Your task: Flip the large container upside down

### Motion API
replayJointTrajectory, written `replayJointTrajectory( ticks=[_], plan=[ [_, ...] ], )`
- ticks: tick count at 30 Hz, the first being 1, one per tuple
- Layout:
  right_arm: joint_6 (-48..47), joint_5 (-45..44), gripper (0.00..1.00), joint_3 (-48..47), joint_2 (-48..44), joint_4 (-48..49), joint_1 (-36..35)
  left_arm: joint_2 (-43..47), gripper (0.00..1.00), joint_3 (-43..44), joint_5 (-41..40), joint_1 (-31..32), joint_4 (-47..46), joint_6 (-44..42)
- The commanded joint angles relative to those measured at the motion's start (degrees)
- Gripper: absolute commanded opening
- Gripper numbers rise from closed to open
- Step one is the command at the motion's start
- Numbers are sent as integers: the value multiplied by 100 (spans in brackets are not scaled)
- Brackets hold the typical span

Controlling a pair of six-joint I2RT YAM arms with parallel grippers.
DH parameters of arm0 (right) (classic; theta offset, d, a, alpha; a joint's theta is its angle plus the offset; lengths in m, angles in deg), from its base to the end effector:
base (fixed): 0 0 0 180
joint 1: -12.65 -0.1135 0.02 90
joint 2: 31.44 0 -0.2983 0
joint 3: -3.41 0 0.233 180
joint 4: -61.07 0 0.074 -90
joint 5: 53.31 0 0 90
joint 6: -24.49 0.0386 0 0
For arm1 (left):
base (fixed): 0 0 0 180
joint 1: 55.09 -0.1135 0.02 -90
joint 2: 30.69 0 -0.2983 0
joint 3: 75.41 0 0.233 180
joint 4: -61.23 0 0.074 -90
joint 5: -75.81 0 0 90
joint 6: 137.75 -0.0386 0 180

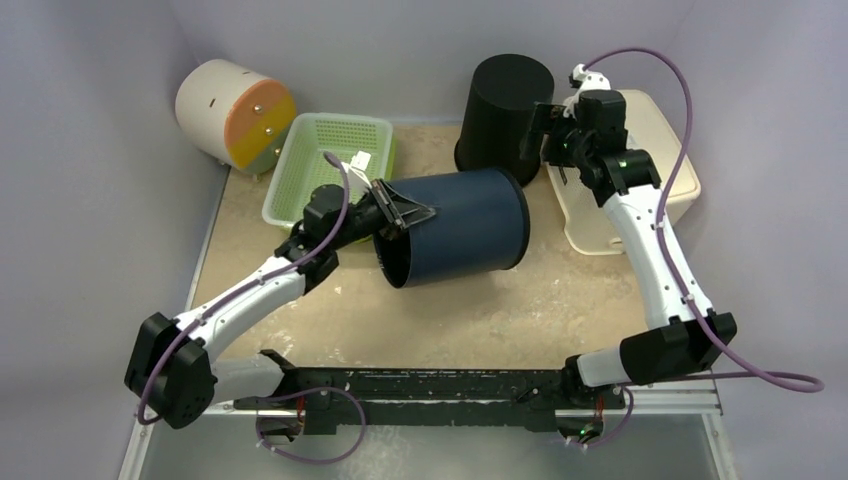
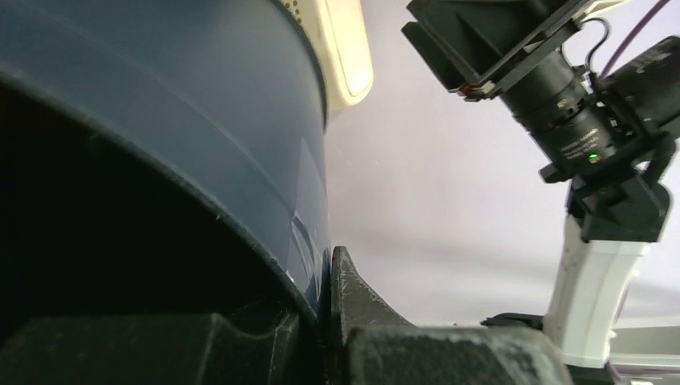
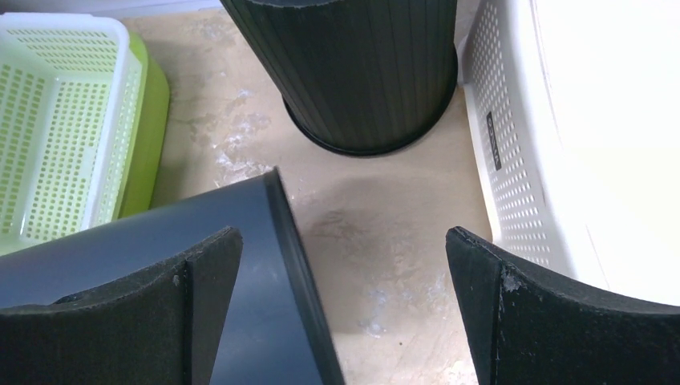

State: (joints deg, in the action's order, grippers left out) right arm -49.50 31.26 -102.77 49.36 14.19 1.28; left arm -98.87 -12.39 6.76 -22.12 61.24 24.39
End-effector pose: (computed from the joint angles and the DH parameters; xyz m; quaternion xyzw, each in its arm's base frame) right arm 0.2825 0.0531 0.4666 0.0601 0.8239 0.0950 0.5555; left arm 0.2029 -0.1481 0.3596 -0.1278 0.7251 -0.6082 0.2967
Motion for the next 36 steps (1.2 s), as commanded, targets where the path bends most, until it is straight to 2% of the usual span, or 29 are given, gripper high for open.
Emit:
replayJointTrajectory(
  ticks=[1,9,18,23,26,32,36],
  plan=[
    [-105,150,100,49,-217,-137,48,-156,0,0,-13,340,-2257,49],
    [-22,698,100,964,-606,-149,57,-497,0,-177,-131,499,-1301,-725],
    [-10,810,100,1707,-782,16,65,-573,2,-210,-300,497,-478,-1177],
    [-19,899,93,1961,-861,168,158,-594,2,-230,-416,496,-95,-1472],
    [-103,1111,92,2062,-883,208,312,-649,2,-249,-458,498,192,-1731],
    [-229,2064,80,2646,-1172,483,918,-690,2,-440,-593,498,377,-2070],
    [-280,2604,75,2939,-1262,748,979,-766,2,-521,-635,497,415,-2168]
  ],
)
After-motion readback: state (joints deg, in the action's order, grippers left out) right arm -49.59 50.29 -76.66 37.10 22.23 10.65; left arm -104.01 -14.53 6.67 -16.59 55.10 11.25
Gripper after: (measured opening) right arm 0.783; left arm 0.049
